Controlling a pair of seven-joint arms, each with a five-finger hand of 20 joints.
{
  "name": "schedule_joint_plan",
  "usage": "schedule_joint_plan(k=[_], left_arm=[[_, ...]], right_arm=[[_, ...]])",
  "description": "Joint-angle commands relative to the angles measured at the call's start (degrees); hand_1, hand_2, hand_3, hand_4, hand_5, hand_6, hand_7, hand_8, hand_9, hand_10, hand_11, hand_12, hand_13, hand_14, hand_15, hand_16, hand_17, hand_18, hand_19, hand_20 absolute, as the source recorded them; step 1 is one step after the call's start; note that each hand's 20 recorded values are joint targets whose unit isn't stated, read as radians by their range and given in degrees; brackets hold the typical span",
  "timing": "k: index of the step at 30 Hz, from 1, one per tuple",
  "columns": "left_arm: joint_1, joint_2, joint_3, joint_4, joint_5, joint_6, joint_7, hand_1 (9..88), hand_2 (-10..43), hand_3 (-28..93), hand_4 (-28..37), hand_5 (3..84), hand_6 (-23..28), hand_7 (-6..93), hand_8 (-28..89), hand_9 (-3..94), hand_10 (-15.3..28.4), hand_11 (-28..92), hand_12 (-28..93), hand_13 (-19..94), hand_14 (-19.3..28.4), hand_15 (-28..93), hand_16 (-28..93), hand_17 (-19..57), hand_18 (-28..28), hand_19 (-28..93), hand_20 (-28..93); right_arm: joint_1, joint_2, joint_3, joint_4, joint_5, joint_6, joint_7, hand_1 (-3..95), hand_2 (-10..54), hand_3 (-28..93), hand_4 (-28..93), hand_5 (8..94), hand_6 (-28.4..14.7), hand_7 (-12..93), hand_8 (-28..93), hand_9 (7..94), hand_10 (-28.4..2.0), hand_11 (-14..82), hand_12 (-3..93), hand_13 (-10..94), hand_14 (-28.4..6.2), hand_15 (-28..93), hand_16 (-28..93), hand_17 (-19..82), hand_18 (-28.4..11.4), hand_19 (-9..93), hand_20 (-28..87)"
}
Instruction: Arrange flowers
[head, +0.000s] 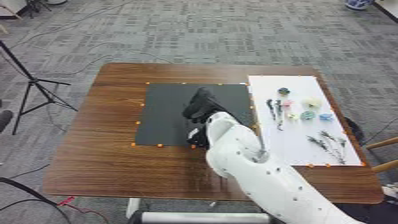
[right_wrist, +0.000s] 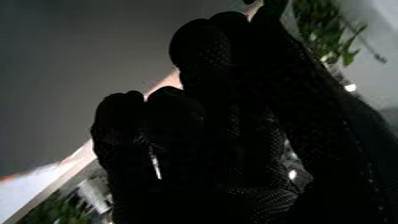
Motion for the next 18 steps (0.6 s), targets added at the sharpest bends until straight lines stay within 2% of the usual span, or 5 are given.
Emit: schedule_joint_plan(k=[1, 5, 7, 8, 18], left_arm=[[-0.62, 1.21, 1.30, 0.42, 0.99, -0.20, -0.61, 25.3, 20.4, 52, -28.3, 34.7, 7.7, 3.3, -6, 28.2, 12.3, 6, 10, 19, 11.4, 14, -4, -3.8, 10.4, 19, 10], [-1.55, 1.85, 2.72, 0.85, 1.30, -0.48, -0.24, 23.9, 20.1, 55, -28.3, 34.8, 7.7, 3.5, -6, 28.1, 12.2, 6, 10, 19, 11.5, 15, -4, -3.8, 10.4, 19, 10], [-2.35, 2.32, 3.36, 1.17, 1.29, 0.06, -0.13, 24.1, 20.1, 55, -28.3, 34.8, 7.7, 3.5, -6, 28.1, 12.3, 7, 10, 19, 11.5, 15, -4, -3.8, 10.4, 19, 10], [-2.06, 2.17, 3.34, 1.03, 1.24, -0.16, 0.34, 24.0, 20.0, 55, -28.3, 34.7, 7.7, 3.6, -6, 28.1, 12.3, 7, 10, 19, 11.5, 15, -4, -3.8, 10.4, 19, 10], [-3.20, 2.92, 4.42, 1.47, 1.72, 0.10, 0.28, 21.1, 17.9, 65, -28.3, 34.8, 7.7, 3.9, -6, 28.1, 12.1, 7, 10, 19, 11.2, 15, -4, -3.7, 10.3, 19, 10]], right_arm=[[3.24, -4.90, -5.96, 4.92, -1.46, -1.48, 0.82, 54.6, -9.5, 76, -21, 85.7, -1.2, 29, 24, 89.1, -10.0, 21.9, 52.2, 74, -12.6, 69, 44, 42, -28.4, 92, 39], [5.00, -6.16, -7.93, 7.35, -2.70, 2.86, 1.55, 55.1, -9.5, 76, -22, 85.4, -1.2, 30, 24, 88.9, -9.9, 22.2, 52.2, 74, -12.5, 69, 44, 42, -28.4, 92, 39], [5.50, -7.06, -8.35, 8.67, -3.22, 3.62, 2.12, 55.3, -9.5, 75, -23, 85.2, -1.0, 30, 24, 88.8, -9.7, 22.5, 52.1, 74, -12.0, 69, 43, 43, -28.4, 93, 39], [5.68, -7.54, -8.33, 9.12, -3.57, 3.24, 2.10, 55.4, -9.5, 75, -23, 85.1, -1.0, 30, 24, 88.8, -9.7, 22.6, 52.1, 74, -12.0, 69, 43, 43, -28.4, 93, 39], [6.30, -7.88, -11.37, 10.18, -5.89, -0.15, 2.58, 55.4, -9.5, 77, -26, 84.5, -1.4, 32, 21, 88.5, -9.6, 23.7, 52.9, 74, -12.4, 70, 42, 42, -28.4, 93, 38]])
